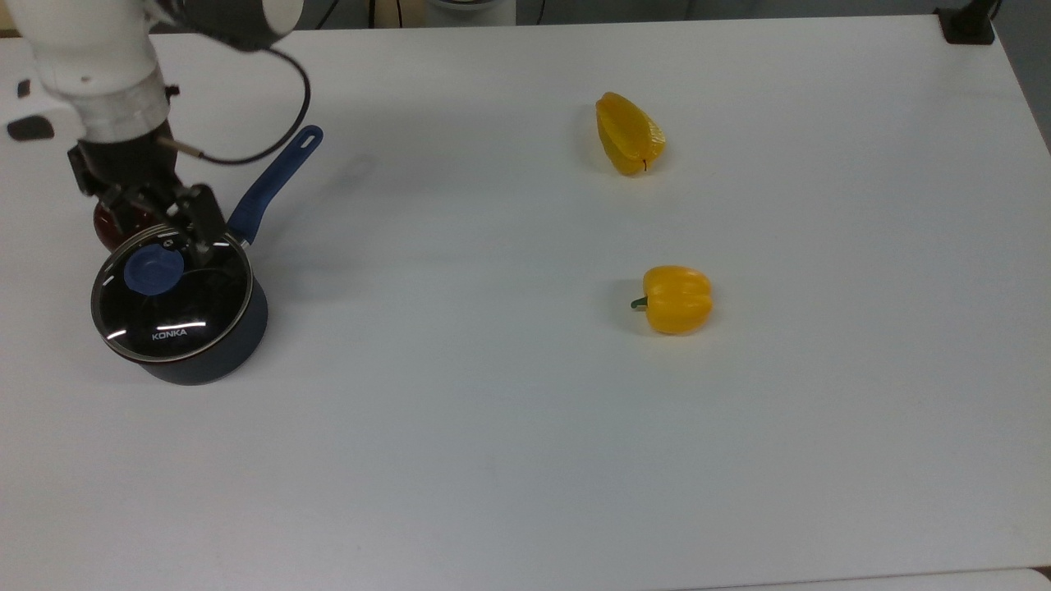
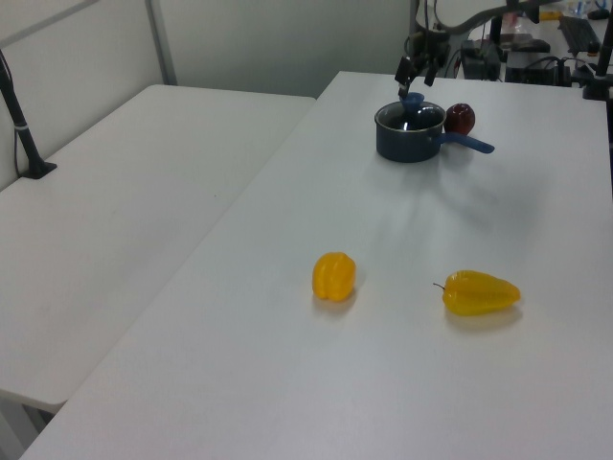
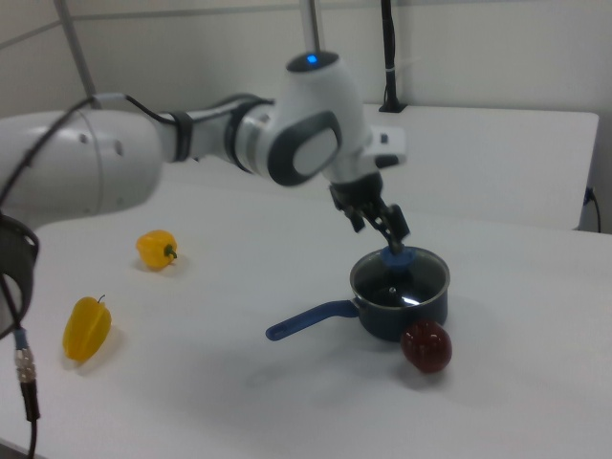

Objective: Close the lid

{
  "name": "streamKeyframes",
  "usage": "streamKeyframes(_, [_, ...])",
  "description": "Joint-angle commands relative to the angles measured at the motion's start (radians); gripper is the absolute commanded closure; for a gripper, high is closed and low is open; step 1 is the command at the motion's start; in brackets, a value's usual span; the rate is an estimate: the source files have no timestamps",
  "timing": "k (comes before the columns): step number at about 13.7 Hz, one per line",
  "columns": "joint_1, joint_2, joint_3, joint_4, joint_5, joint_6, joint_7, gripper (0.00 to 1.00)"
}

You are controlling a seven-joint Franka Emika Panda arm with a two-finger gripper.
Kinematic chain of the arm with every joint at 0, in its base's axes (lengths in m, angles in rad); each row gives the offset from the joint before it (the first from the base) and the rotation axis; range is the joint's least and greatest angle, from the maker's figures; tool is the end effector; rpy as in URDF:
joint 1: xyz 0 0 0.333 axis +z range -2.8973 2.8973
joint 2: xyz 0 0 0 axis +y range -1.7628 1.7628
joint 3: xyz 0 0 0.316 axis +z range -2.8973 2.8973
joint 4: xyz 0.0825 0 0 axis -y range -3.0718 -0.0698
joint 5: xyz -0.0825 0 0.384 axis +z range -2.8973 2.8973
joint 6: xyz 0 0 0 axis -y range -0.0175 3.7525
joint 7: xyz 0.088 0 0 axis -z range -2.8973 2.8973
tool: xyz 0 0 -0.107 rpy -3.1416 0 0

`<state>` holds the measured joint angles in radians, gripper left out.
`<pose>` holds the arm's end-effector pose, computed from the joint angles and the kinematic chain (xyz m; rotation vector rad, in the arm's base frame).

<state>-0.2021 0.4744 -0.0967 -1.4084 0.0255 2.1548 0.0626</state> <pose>0.6939 -0.1988 0.4589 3.0138 -0.5419 0.4160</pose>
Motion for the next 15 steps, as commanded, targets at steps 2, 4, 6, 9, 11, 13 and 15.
streamKeyframes(2, [0.108,-0.155,0.000,-0.041,-0.059,-0.189,-0.007,0.00])
streamKeyframes(4, [0.153,-0.230,0.002,-0.053,-0.059,-0.303,-0.006,0.00])
streamKeyframes(6, [0.188,-0.305,0.002,-0.081,-0.059,-0.386,-0.006,0.00])
streamKeyframes(9, [0.230,-0.404,0.002,-0.127,-0.059,-0.461,-0.006,0.00])
streamKeyframes(11, [0.274,-0.442,-0.004,-0.155,-0.059,-0.510,-0.006,0.00])
streamKeyframes(13, [0.302,-0.464,-0.008,-0.184,-0.062,-0.532,-0.006,0.00])
streamKeyframes(15, [0.297,-0.464,-0.006,-0.190,-0.064,-0.538,-0.006,0.00])
